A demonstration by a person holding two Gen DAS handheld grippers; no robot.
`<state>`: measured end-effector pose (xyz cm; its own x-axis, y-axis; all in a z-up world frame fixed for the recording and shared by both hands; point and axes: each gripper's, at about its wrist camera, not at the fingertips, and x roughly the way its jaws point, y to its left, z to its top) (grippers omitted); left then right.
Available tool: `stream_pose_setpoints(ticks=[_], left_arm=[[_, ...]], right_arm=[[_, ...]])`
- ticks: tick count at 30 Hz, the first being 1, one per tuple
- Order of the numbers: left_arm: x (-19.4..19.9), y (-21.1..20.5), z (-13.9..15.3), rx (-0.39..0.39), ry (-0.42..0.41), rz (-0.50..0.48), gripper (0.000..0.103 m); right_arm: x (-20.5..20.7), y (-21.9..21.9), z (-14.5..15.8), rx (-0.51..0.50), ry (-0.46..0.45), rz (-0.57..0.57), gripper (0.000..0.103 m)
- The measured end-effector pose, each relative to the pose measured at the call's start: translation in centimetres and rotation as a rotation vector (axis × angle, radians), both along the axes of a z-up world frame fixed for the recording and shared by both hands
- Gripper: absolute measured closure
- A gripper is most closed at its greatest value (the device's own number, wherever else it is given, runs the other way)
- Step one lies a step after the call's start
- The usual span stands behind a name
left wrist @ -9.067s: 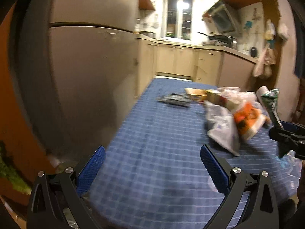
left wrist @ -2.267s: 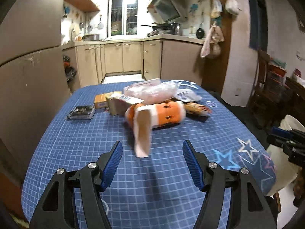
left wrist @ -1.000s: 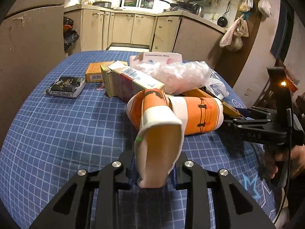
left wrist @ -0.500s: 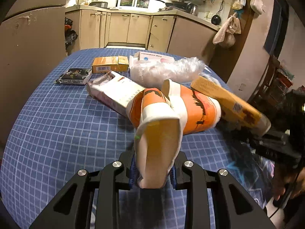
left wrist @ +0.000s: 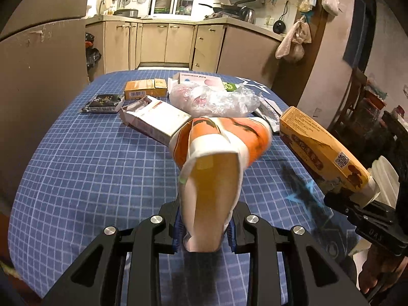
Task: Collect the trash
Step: 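Grasp the orange-white paper cup with the left gripper while the right gripper grasps the brown snack box, then carry the paper cup and snack box over the white bucket with both grippers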
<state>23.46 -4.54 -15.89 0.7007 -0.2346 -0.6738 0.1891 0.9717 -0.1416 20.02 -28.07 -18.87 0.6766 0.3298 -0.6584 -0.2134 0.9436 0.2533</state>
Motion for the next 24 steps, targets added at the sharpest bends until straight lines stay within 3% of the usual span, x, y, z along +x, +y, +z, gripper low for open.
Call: stream_pose_setpoints(ticks=[13, 24], left_arm=[[-3.1, 0.7, 3.2, 0.017, -0.104, 0.013, 0.074], [-4.2, -0.7, 3.7, 0.016, -0.113, -0.024, 0.074]], right_arm=[[-2.3, 0.7, 2.1, -0.003, -0.075, 0.0, 0.085], [-4.1, 0.2, 3.4, 0.008, -0.107, -0.023, 0.085]])
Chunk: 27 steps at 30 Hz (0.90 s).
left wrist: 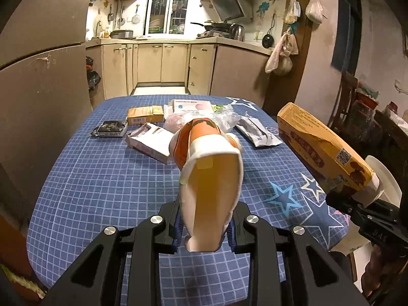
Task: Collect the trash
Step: 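Carry the paper cup and snack box over the white bucket with both grippers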
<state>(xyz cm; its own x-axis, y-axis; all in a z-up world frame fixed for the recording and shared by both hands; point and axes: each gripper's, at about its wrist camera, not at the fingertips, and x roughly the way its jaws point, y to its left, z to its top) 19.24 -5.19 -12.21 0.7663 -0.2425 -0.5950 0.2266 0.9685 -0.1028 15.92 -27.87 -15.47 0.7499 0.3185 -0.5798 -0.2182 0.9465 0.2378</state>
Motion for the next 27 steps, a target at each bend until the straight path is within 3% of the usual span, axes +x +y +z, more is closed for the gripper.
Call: stream_pose_setpoints(ticks=[27], left_arm=[[-2.2, -6.1, -0.7, 0.048, 0.008, -0.216, 0.074]], right_arm=[[-3.9, -2.0, 0.9, 0.006, -0.019, -0.087, 0.085]])
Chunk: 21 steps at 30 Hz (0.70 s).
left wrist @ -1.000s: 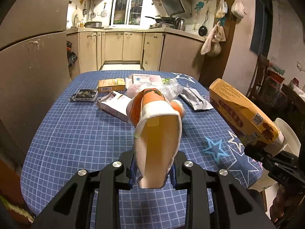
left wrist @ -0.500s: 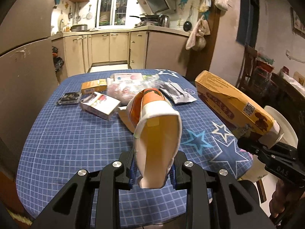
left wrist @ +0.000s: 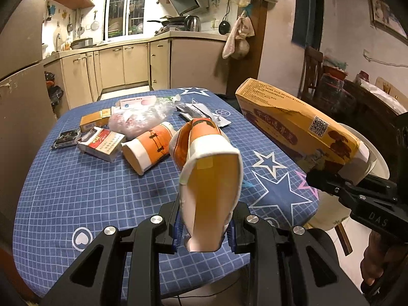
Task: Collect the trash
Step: 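Carry the paper cup and snack box over the white bucket with both grippers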
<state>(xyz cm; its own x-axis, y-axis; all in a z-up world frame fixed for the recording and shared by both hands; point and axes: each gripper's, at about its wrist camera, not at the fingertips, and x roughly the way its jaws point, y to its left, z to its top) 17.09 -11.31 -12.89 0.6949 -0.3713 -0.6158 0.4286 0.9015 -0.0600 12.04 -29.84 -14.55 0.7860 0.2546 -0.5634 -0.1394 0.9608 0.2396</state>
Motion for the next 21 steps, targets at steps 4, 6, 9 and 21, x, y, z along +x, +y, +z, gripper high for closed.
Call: stream_pose_setpoints(ticks=[4, 6, 9, 21], left_arm=[[-0.1, -0.4, 0.2, 0.0, -0.004, -0.011, 0.074], [0.0, -0.9, 0.4, 0.002, -0.01, -0.024, 0.074], [0.1, -2.1, 0.9, 0.0, -0.024, -0.052, 0.074], [0.1, -9.4, 2.0, 0.002, -0.063, -0.209, 0.074]], right_arm=[[-0.6, -0.5, 0.4, -0.001, -0.012, -0.019, 0.085], [-1.0, -0.9, 0.7, 0.003, -0.02, -0.032, 0.085], [-1.7, -1.6, 1.1, 0.004, -0.033, -0.057, 0.085], [-5.4, -7.2, 2.7, 0.023, -0.091, -0.214, 0.085]])
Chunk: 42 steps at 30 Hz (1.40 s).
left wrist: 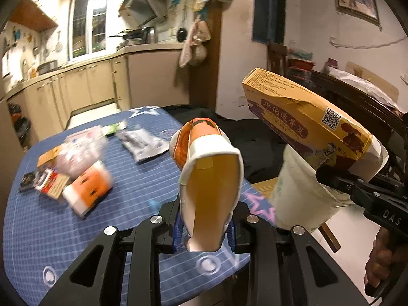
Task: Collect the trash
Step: 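Carry the paper cup and snack box over the white bucket with both grippers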
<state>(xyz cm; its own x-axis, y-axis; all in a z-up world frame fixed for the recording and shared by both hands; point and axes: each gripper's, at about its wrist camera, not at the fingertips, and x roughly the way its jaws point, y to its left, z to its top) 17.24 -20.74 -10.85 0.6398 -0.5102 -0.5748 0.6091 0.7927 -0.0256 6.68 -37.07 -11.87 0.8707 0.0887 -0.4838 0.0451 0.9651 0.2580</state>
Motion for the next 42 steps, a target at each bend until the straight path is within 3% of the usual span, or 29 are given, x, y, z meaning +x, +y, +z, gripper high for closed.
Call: stream_pose_setpoints(ticks=[25, 42], left_arm=[[-1.5, -18.3, 1.9, -0.02, -0.048, -0.34, 0.074], [-2.7, -25.9, 1.4, 0.012, -0.09, -0.429, 0.074]], right_arm=[[-7.9, -12.6, 0.7, -0.028, -0.077, -0.354, 0.085], [-9.9, -15.9, -0.1, -0.029, -0.068, -0.434, 0.085]])
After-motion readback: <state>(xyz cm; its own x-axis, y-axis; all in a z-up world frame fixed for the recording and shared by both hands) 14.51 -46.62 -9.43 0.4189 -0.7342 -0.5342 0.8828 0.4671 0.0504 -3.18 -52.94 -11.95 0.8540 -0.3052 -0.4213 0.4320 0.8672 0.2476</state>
